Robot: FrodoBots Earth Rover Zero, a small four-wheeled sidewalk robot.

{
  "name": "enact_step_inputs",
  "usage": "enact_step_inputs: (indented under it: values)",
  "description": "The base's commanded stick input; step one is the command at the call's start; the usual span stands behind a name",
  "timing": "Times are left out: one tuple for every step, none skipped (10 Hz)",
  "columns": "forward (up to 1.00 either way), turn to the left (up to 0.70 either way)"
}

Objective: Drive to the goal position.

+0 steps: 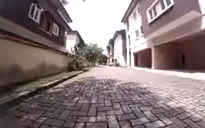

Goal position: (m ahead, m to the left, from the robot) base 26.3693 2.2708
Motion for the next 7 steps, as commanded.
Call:
enact_step_inputs:
  values:
    - [0.5,0.0]
    - [0.5,0.0]
    - [0.5,0.0]
    - [0.5,0.0]
    - [0.5,0.0]
    - [0.5,0.0]
    - [0.5,0.0]
